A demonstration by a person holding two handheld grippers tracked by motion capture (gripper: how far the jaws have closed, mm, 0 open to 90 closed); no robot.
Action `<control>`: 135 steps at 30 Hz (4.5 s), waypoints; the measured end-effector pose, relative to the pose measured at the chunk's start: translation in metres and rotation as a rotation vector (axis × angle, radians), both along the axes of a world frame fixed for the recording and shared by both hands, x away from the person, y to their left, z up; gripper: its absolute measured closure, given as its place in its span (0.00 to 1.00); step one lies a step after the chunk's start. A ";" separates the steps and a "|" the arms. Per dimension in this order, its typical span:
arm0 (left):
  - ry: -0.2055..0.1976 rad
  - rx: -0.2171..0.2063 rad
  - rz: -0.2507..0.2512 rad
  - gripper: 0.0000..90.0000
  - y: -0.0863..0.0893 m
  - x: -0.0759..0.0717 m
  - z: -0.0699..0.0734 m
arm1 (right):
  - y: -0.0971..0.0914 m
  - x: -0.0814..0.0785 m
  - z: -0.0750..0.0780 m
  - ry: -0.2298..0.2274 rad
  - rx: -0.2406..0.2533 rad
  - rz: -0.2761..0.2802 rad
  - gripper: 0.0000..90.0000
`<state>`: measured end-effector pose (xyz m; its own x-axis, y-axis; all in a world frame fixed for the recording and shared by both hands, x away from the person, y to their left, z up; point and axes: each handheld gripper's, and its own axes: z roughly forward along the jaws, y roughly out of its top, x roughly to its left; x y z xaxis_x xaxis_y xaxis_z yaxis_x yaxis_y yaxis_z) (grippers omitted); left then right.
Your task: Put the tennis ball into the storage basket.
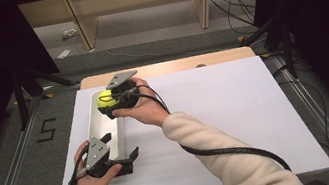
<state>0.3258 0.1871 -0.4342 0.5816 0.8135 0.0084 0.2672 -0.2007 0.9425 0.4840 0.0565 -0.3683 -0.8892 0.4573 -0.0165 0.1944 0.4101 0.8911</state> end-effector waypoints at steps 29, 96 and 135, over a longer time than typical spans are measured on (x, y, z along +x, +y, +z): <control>0.001 0.002 -0.001 0.00 0.000 0.000 0.000 | 0.007 0.006 -0.003 0.009 -0.011 -0.011 0.29; 0.001 0.002 -0.002 0.00 0.000 0.000 0.000 | 0.026 0.015 0.000 0.015 -0.026 -0.007 0.29; 0.002 -0.003 -0.002 0.00 -0.001 0.000 0.000 | 0.037 0.021 -0.005 0.027 -0.043 -0.009 0.29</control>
